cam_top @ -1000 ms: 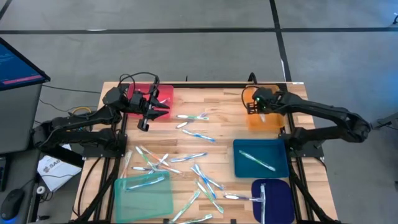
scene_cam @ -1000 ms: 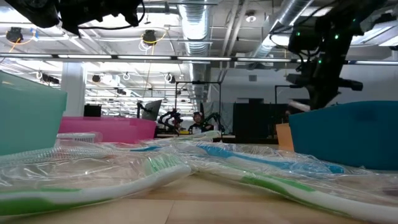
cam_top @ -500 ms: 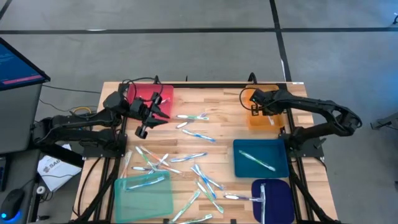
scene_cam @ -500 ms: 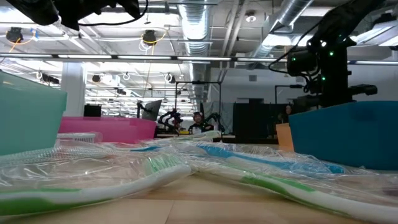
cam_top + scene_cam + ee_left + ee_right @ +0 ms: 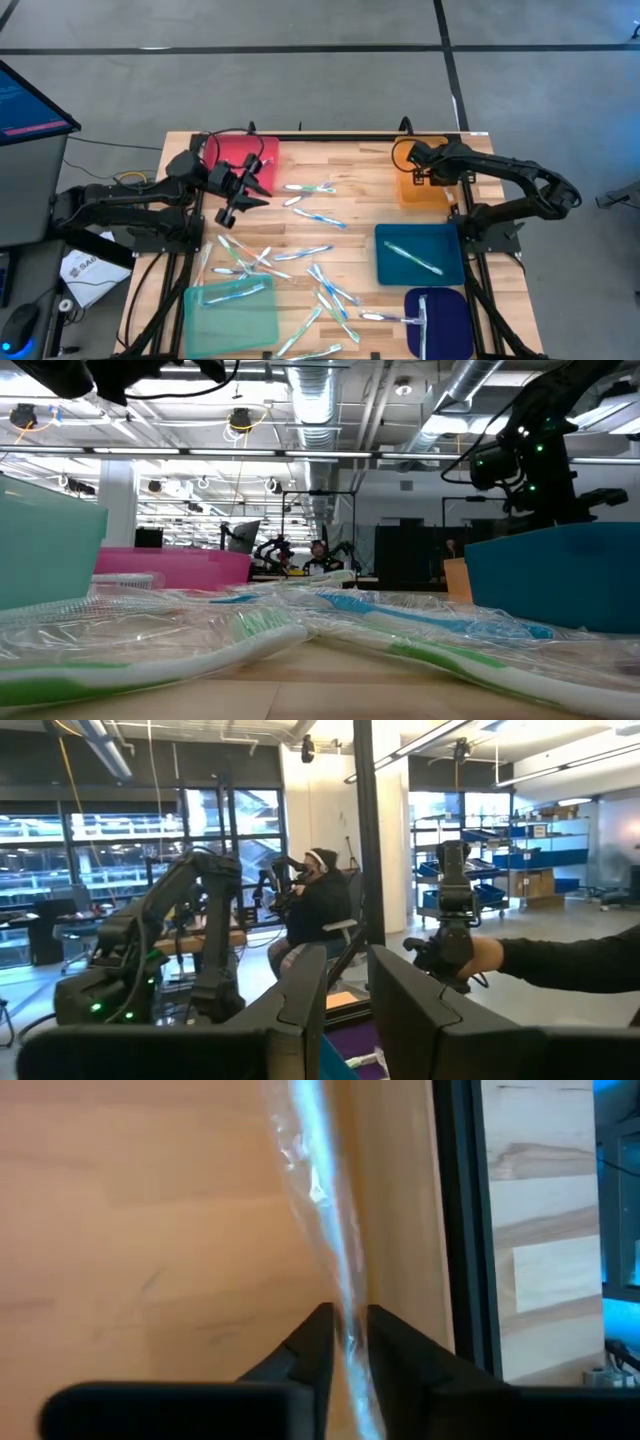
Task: Pick & Place Toothbrushes
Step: Put the orange toothbrush into the orange bin, then put the blue toothbrush into the green bin
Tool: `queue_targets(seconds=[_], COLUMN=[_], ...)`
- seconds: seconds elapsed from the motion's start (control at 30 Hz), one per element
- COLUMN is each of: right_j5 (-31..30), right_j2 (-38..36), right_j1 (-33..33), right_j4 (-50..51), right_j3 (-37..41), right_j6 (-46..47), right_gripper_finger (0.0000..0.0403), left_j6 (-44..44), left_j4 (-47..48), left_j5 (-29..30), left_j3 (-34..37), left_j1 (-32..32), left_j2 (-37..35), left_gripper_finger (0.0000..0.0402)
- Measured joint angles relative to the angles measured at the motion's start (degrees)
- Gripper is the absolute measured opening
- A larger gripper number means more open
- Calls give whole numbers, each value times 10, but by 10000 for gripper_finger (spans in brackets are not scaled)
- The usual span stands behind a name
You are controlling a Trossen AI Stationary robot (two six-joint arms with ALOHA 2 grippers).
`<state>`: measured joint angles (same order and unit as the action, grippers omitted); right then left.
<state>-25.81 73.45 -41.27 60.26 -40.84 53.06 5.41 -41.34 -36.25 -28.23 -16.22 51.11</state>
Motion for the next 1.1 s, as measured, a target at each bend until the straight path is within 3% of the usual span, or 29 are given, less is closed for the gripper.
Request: queue_targets(seconds=[0.4, 0.67, 0.87, 1.1], right_j5=[-19, -86, -85, -85], right_j2=[-5, -37, -68, -76], right_j1=[19, 70, 158, 312], right_j4=[-33, -43, -79, -148], right_j3=[-5, -97, -168, -175], right_j6=[-35, -90, -118, -147], right_gripper_finger=[158, 169, 159, 158], left_j6=[0, -2, -1, 24], left_j4=[-8, -12, -13, -12], left_j5=[17, 23, 23, 20], left_j3=[0, 0, 0, 0], left_j1=[37, 43, 43, 53], left_j2=[0, 0, 0, 0], left_gripper_finger=[72, 72, 72, 72])
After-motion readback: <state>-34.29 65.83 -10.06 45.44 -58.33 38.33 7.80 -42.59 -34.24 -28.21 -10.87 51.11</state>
